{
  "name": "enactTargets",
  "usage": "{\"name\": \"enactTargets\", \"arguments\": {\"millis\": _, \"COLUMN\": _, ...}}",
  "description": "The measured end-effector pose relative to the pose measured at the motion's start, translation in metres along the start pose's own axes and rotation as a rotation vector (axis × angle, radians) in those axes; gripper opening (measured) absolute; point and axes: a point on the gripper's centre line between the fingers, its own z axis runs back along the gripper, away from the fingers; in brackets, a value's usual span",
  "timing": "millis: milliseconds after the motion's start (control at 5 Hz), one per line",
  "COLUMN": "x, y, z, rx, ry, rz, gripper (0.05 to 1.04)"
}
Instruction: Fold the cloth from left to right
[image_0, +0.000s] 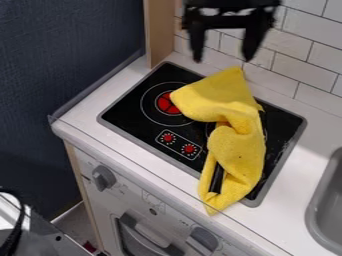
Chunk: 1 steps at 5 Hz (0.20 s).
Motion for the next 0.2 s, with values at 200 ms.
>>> {"name": "enactTargets", "arguments": {"millis": 200, "x": 0.0205, "y": 0.0171, "z": -0.0108, "rx": 0.001, "ry": 0.055, "rz": 0.016, "gripper": 0.999}}
